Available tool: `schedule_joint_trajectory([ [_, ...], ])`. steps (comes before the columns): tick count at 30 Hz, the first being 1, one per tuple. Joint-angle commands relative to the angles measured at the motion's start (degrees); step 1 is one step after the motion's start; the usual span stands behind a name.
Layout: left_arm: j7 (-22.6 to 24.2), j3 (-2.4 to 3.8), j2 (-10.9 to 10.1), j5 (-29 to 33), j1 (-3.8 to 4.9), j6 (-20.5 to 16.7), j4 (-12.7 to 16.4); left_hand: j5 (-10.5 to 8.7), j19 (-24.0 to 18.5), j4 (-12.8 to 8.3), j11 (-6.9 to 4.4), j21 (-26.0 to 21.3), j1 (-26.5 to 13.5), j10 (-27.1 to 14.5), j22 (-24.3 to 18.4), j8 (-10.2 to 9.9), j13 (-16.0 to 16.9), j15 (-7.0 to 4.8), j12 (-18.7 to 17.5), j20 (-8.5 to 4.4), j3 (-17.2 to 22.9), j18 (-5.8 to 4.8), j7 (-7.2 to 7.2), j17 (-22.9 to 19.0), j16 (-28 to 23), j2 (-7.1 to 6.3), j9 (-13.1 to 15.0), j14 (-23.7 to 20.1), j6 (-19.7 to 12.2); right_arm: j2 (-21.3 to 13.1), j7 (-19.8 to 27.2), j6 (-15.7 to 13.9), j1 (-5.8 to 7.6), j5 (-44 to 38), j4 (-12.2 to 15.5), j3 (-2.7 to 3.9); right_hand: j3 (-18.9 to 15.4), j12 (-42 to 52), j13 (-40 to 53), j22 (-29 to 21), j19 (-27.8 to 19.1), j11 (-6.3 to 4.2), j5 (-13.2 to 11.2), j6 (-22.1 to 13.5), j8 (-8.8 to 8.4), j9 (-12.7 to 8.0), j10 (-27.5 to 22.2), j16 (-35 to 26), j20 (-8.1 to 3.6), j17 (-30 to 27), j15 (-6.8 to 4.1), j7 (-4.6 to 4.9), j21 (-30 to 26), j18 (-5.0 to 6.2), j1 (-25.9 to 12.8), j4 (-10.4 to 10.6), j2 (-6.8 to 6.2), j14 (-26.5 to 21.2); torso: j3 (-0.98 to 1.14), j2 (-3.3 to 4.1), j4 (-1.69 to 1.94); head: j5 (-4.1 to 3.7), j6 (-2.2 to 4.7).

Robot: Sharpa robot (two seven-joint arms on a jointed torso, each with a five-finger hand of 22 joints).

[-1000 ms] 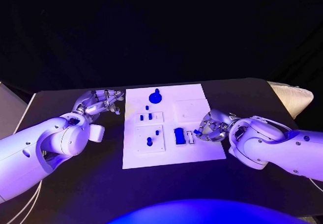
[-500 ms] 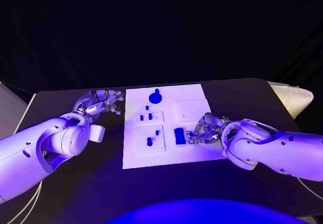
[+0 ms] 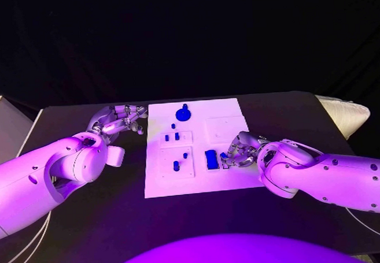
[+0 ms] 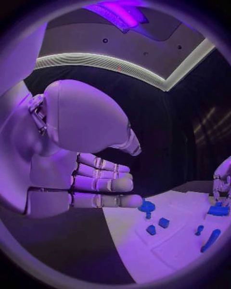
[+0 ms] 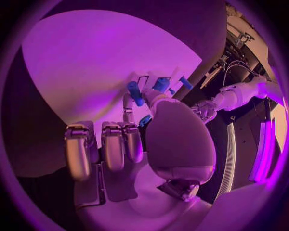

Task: Assemble the parts on the task board

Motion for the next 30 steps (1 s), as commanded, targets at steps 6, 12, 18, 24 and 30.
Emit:
schedule_joint_trajectory([
  [6, 0.1, 0.05, 0.2, -0.2, 0.01, 1.1, 0.1, 0.29, 0.5, 0.1, 0.06, 0.4, 0.1, -0.6, 0.1, 0.3, -0.1, 0.21, 0.2, 0.01, -0.3, 0.81, -0.09, -0.1, 0.4, 0.63, -0.1, -0.1, -0.5, 0.4, -0.3, 1.6, -0.11, -0.7, 0.0, -0.02, -0.8, 0.3, 15.1, 15.1, 5.9, -0.41, -0.4, 0.6, 0.40, 0.0, 6.1, 0.2, -0.50, 15.1, -0.44, -0.01, 0.3, -0.83, -1.2, 0.1, 0.09, 6.1, -0.01, -0.07, -0.03, 0.05, -0.30],
  [12, 0.1, 0.05, 0.1, -0.2, 0.01, 1.1, 0.0, 0.29, 0.5, 0.2, 0.07, 0.4, 0.0, -0.7, 0.1, 0.3, -0.1, 0.22, 0.2, 0.01, -0.4, 0.81, -0.08, -0.1, 0.4, 0.70, -0.1, -0.1, -0.5, 0.2, -0.5, 2.3, -0.16, -0.7, 0.2, -0.02, -1.0, 0.3, 15.1, 15.1, 5.9, -0.44, -0.5, 0.7, 0.49, 0.1, 6.1, 0.2, -0.51, 15.1, -0.46, -0.05, 0.3, -0.83, -1.4, 0.1, 0.16, 6.1, 0.01, -0.06, -0.04, 0.11, -0.39],
  [18, 0.0, 0.05, 0.1, -0.2, 0.01, 1.2, 0.0, 0.29, 0.5, 0.2, 0.07, 0.4, -0.1, -0.7, 0.1, 0.3, -0.1, 0.22, 0.2, 0.01, -0.4, 0.81, -0.08, -0.1, 0.4, 0.74, -0.1, -0.1, -0.5, 0.0, -1.0, 2.7, -0.21, -1.1, 0.3, -0.02, -1.7, 0.3, 15.1, 15.1, 5.9, -0.52, -0.3, 0.9, 0.70, 0.1, 6.1, 0.2, -0.58, 15.1, -0.53, -0.14, 0.3, -0.83, -3.1, 0.1, 0.98, 6.1, 0.02, -0.03, -0.10, 0.16, -0.48],
  [24, 0.0, 0.05, 0.1, -0.2, 0.00, 1.2, 0.0, 0.29, 0.5, 0.2, 0.07, 0.4, -0.1, -0.7, 0.1, 0.3, -0.1, 0.22, 0.2, 0.01, -0.4, 0.81, -0.08, -0.1, 0.4, 0.74, -0.1, -0.1, -0.5, -0.2, -1.1, 2.8, -0.31, -1.6, 0.9, -0.02, -2.4, 0.3, 15.1, 15.1, 5.9, -0.65, -0.1, 1.1, 1.00, 0.2, 6.1, 0.2, -0.67, 15.1, -0.64, -0.28, 0.3, -0.83, -5.3, 0.2, 1.69, 6.1, 0.06, -0.05, -0.05, 0.09, -0.53],
  [30, 0.0, 0.05, 0.1, -0.2, 0.00, 1.2, 0.0, 0.30, 0.5, 0.2, 0.08, 0.4, -0.2, -0.8, 0.1, 0.3, -0.1, 0.24, 0.2, 0.02, -0.4, 0.81, -0.08, -0.1, 0.4, 0.87, -0.1, -0.1, -0.5, -0.2, -1.1, 2.3, -0.38, -2.1, 1.1, -0.01, -3.3, 0.3, 15.1, 15.1, 5.9, -0.73, 4.2, 1.1, 1.31, 0.2, 6.1, 0.2, -0.78, 15.1, -0.73, -0.35, 0.3, -0.83, -7.7, 0.0, 1.95, 6.1, 0.03, -0.03, -0.04, 0.10, -0.48],
])
